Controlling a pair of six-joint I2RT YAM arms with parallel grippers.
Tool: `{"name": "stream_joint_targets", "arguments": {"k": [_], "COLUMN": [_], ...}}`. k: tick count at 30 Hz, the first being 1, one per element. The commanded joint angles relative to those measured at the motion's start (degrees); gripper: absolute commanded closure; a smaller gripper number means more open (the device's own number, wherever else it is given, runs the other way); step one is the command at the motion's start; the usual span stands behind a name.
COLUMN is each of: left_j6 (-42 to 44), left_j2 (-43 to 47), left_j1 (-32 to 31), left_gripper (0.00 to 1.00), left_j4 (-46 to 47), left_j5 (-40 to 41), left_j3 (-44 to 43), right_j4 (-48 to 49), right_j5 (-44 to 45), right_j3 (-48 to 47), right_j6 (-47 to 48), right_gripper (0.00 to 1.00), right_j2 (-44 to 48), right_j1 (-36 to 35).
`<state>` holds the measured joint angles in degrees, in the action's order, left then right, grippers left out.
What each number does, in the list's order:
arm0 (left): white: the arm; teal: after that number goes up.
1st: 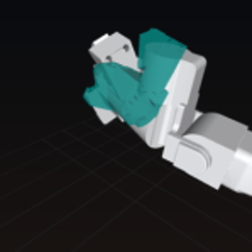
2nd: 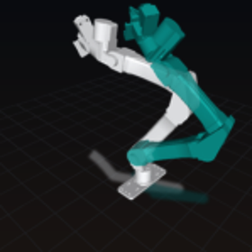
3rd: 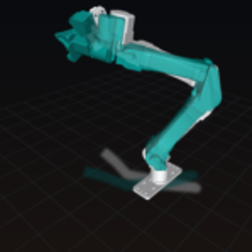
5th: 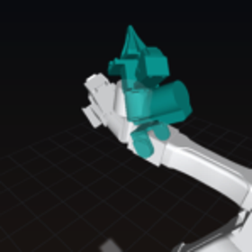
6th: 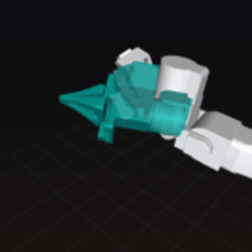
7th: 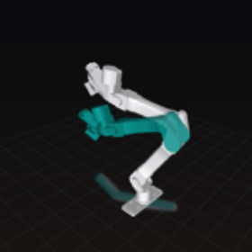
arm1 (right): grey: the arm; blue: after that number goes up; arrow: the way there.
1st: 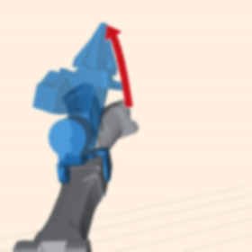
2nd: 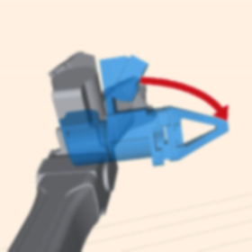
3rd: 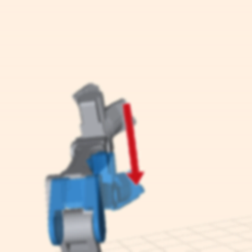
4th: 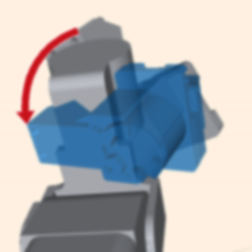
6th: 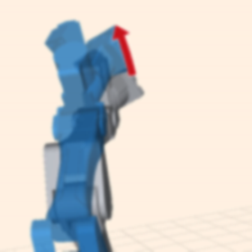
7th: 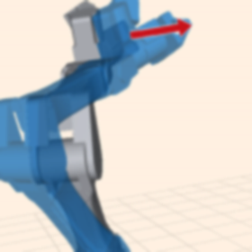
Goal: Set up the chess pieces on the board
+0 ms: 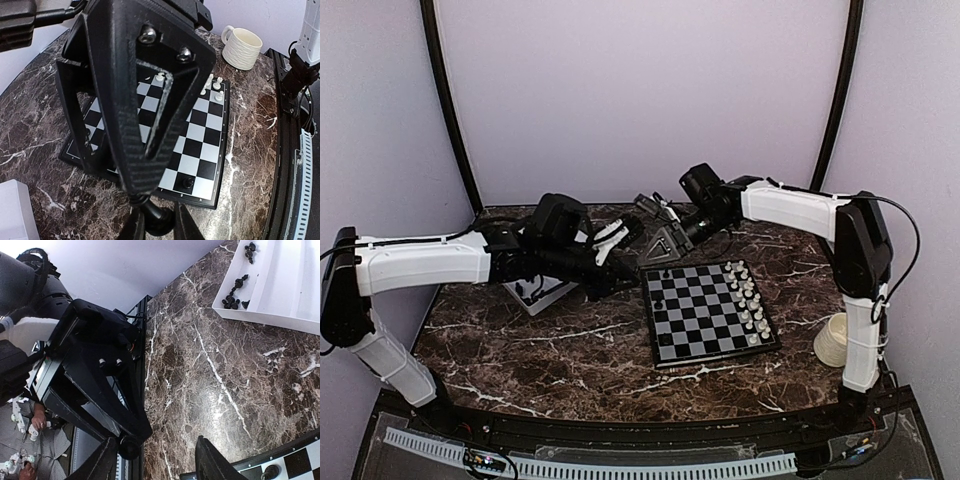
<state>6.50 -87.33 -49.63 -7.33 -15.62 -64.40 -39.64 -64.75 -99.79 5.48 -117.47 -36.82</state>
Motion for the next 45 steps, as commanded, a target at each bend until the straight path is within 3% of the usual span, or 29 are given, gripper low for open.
{"name": "stream_joint_targets", "arguments": {"k": [1,9,21,39,45], "left_j6": [1.02,1.19,1.74,2.37,2.12], "left_j2": [0.52,0.8,0.61,0.63,0.11], "left_j1": [-1.43,-2.22,-2.45,-2.47,-2.44], "left_gripper": [0.87,0.86,0.87,0.87,0.79], "left_j4": [1.32,1.02,0.94,1.22,1.46], "left_j5": [-0.58,0.68,3.31,6.65,8.84], "left_j3": [0.2,0.46,0.94,1.56,1.66], "right_j4": [0.84,1.11,-2.0,-2.46,-3.1], "right_j5": [-2.05,-2.26,2.57,3.34,5.21], "right_j3": [-1.05,0.55,2.23,3.28,3.28], "right_j6": [0.09,0.4,3.82,4.57,6.17], "right_gripper": [0.46,0.61,0.55,0.86,0.94], "right_j2": [1.34,2.36,6.09,6.46,6.88], "right_j1": [-1.93,-3.25,-2.84,-2.56,-2.56]}}
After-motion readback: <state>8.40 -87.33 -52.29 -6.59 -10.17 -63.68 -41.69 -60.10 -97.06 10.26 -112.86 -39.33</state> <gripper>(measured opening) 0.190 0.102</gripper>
